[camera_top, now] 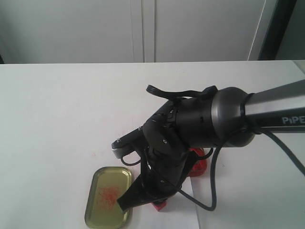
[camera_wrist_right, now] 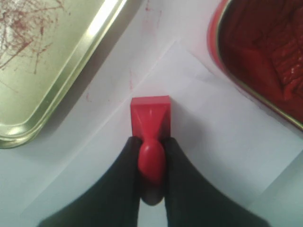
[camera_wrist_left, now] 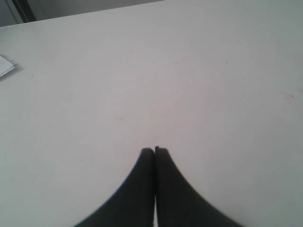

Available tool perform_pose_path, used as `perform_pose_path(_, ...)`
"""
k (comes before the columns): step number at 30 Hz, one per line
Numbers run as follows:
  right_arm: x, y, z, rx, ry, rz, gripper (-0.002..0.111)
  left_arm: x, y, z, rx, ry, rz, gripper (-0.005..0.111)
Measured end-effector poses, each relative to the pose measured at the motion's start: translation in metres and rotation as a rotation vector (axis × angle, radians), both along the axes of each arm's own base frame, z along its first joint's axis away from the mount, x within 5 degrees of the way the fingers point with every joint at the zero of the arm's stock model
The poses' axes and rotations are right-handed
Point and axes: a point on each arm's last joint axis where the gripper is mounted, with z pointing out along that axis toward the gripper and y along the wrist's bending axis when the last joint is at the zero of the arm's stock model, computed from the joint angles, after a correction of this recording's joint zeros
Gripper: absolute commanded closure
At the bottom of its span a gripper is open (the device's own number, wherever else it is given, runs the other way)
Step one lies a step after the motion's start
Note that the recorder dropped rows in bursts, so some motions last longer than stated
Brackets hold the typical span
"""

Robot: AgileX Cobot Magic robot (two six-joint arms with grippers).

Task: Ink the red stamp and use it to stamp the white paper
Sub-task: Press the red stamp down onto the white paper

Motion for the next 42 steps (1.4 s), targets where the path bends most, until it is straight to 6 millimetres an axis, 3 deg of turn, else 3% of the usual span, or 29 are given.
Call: perform_pose_path(42, 0.002, -0.008, 0.023, 0.060, -0.138, -0.009, 0.108, 0.000, 0.000, 0.000, 0.000, 0.000, 0.000, 0.107)
